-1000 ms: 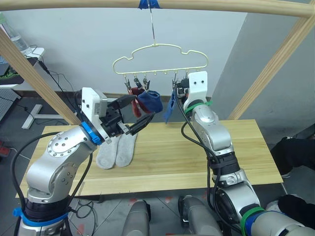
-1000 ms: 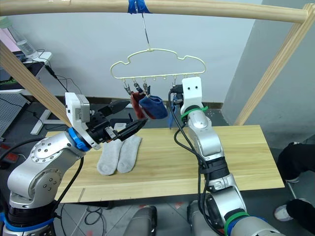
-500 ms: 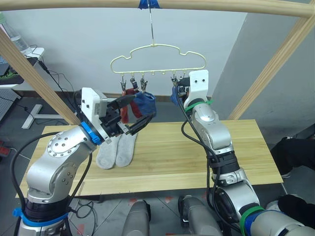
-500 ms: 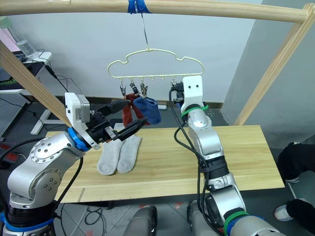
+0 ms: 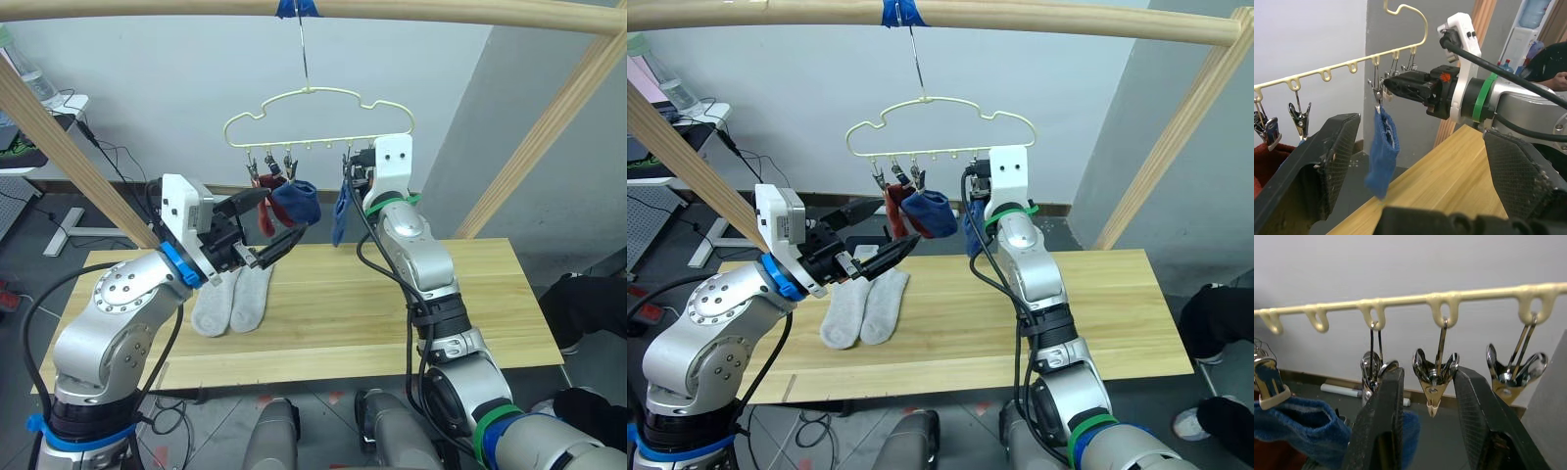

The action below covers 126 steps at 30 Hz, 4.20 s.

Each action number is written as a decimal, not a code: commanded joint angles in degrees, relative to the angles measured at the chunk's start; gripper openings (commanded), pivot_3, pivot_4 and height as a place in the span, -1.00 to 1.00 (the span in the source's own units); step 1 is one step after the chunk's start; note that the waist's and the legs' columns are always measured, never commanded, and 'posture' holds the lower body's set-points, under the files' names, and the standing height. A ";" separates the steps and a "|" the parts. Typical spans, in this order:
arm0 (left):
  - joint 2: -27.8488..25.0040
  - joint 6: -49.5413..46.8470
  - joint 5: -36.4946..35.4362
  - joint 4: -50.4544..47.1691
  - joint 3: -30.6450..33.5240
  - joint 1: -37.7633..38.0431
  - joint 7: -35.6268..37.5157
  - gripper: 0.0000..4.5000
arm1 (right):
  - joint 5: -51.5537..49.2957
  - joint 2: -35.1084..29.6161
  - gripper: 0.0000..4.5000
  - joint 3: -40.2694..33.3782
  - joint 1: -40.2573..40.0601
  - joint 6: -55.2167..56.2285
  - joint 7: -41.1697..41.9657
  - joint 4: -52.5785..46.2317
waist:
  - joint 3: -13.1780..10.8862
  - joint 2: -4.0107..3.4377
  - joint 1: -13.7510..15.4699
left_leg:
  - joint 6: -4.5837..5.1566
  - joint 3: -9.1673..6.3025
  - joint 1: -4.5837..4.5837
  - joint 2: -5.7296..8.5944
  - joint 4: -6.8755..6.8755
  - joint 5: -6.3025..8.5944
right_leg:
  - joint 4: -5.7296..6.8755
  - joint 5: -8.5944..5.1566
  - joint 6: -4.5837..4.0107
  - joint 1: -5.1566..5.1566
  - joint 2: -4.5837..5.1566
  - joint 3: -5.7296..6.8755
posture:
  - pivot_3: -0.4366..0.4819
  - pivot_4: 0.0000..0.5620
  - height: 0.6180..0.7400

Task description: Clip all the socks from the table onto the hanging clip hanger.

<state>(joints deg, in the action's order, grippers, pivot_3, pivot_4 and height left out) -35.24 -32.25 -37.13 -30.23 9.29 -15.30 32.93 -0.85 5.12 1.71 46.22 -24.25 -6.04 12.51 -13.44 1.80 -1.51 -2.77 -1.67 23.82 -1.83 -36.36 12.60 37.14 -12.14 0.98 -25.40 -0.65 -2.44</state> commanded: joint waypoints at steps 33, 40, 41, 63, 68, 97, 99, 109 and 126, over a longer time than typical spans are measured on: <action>0.70 0.77 1.21 -2.40 0.01 0.40 -0.53 1.00 | -0.91 1.67 -0.30 -1.15 3.45 2.76 0.69 1.09 | -0.02 -0.02 0.01 | 0.00 0.00 0.00 0.00 0.04 0.00 | -0.03 0.00 -0.01 0.00 0.00 0.01 | 0.17 -0.15 1.00; 0.73 0.86 1.34 -2.32 -0.15 0.41 -0.50 1.00 | -0.78 1.43 -0.30 -1.16 3.46 2.67 0.68 1.17 | -0.02 -0.03 0.00 | 0.00 -0.01 0.00 0.00 0.04 0.00 | -0.04 0.00 -0.01 0.00 0.00 0.01 | 0.17 -0.14 1.00; 0.73 0.88 1.38 -2.29 -0.19 0.41 -0.51 1.00 | -0.78 1.42 -0.30 -1.17 3.46 2.67 0.66 1.15 | -0.02 -0.03 0.00 | 0.00 -0.01 0.00 0.00 0.04 0.00 | -0.04 0.00 -0.01 -0.01 0.00 0.01 | 0.17 -0.14 1.00; 0.68 1.11 1.50 -2.27 -0.50 0.44 -0.36 1.00 | -0.55 0.47 -0.30 -1.79 1.98 2.07 0.06 -0.68 | -0.02 -0.03 0.00 | 0.00 0.00 0.00 0.00 0.07 0.00 | -0.06 0.00 -0.01 -0.01 0.00 0.01 | 0.16 -0.16 1.00; 0.81 1.13 1.51 -2.44 -0.84 0.38 -0.47 1.00 | -0.51 0.38 -0.30 -1.74 1.47 1.74 0.25 -1.44 | -0.02 -0.03 0.00 | 0.00 0.00 0.00 0.00 0.07 0.00 | -0.07 0.00 0.00 -0.01 0.00 0.00 | 0.15 -0.17 1.00; 1.43 1.11 1.96 -2.82 -0.98 0.45 -0.62 1.00 | -1.67 -0.61 -0.30 -0.59 -0.98 -0.14 3.78 -6.85 | -0.02 -0.03 -0.01 | 0.00 0.00 0.01 0.00 0.09 0.00 | -0.08 -0.01 0.00 -0.01 0.01 0.00 | 0.14 -0.16 1.00; 1.44 1.11 2.00 -2.75 -0.99 0.40 -0.62 1.00 | -1.38 -0.89 -0.30 -0.16 -1.67 -0.93 4.42 -7.56 | -0.02 -0.03 -0.01 | 0.00 0.00 0.00 0.00 0.10 0.00 | -0.08 -0.01 0.00 -0.01 0.01 0.00 | 0.14 -0.15 1.00; 1.50 1.01 2.06 -2.61 -1.21 0.09 -0.56 1.00 | 0.32 -1.51 -0.30 0.93 -3.10 -2.04 4.43 -7.39 | -0.02 -0.03 0.00 | 0.00 0.00 0.00 0.00 0.11 0.00 | -0.08 -0.01 -0.01 -0.01 0.01 0.01 | 0.14 -0.15 1.00; 1.60 1.07 2.17 -2.69 -1.54 0.07 -0.85 1.00 | 0.88 -0.48 -0.30 -1.09 1.23 1.80 0.10 0.44 | -0.03 -0.03 -0.01 | 0.00 0.01 0.00 0.00 0.12 0.00 | -0.08 -0.01 -0.01 -0.02 0.01 0.00 | 0.15 -0.15 1.00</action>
<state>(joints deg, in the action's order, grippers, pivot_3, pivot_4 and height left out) -33.61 -32.15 -35.04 -30.90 7.05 -15.10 32.07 -0.14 4.35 1.13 45.63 -24.38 -5.34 14.00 -13.46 1.78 -1.52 -2.77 -1.66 23.83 -1.83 -36.23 12.60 37.06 -12.14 0.97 -25.42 -0.64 -2.43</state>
